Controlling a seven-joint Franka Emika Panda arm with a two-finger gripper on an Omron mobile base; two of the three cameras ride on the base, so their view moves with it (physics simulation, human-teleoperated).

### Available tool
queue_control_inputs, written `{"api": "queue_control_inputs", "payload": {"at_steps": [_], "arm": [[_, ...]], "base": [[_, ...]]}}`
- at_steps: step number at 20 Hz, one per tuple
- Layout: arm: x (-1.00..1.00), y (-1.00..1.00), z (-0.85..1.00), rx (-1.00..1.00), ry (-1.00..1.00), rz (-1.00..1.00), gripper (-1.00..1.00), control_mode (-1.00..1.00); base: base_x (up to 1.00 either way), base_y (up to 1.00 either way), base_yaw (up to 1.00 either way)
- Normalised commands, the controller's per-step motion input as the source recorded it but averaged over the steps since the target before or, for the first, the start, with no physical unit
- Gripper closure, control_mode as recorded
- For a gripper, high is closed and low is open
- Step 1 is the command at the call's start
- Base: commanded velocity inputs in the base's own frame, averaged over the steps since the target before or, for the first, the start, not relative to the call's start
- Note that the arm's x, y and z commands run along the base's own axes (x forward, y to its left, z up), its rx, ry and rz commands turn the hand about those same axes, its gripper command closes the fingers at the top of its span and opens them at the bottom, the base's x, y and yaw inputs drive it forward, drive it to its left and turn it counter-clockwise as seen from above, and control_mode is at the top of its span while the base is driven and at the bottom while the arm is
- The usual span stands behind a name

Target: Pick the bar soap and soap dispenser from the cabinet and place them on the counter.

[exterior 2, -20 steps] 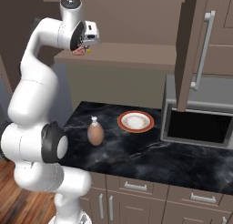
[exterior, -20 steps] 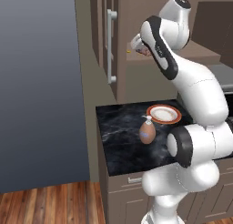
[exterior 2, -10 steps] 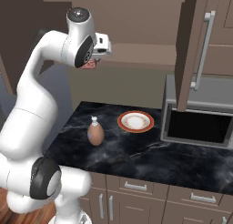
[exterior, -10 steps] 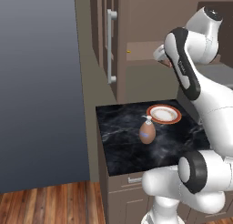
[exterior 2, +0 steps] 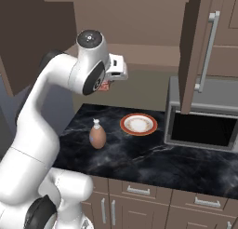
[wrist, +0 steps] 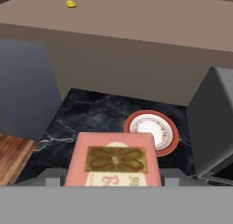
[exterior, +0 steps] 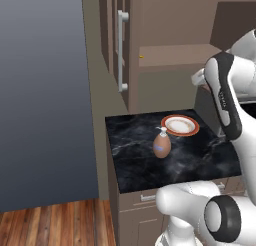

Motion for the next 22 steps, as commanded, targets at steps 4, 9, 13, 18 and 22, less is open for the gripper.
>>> {"api": "queue_control_inputs", "payload": {"at_steps": [4, 9, 13, 18, 22], "arm": [[-0.40, -0.25, -0.31, 0.00, 0.01, -0.05, 1.00, -1.00], [-0.10, -0.24, -0.63, 0.00, 0.04, -0.04, 1.00, -1.00], [0.03, -0.32, -0.89, 0.06, 0.06, -0.01, 1.00, -1.00], [0.04, -0.31, -0.93, 0.09, 0.07, 0.00, 1.00, -1.00], [0.09, -0.18, -0.89, 0.06, 0.11, 0.00, 1.00, -1.00]], "base": [[0.00, 0.00, 0.00], [0.00, 0.00, 0.00], [0.00, 0.00, 0.00], [0.00, 0.00, 0.00], [0.00, 0.00, 0.00]]}}
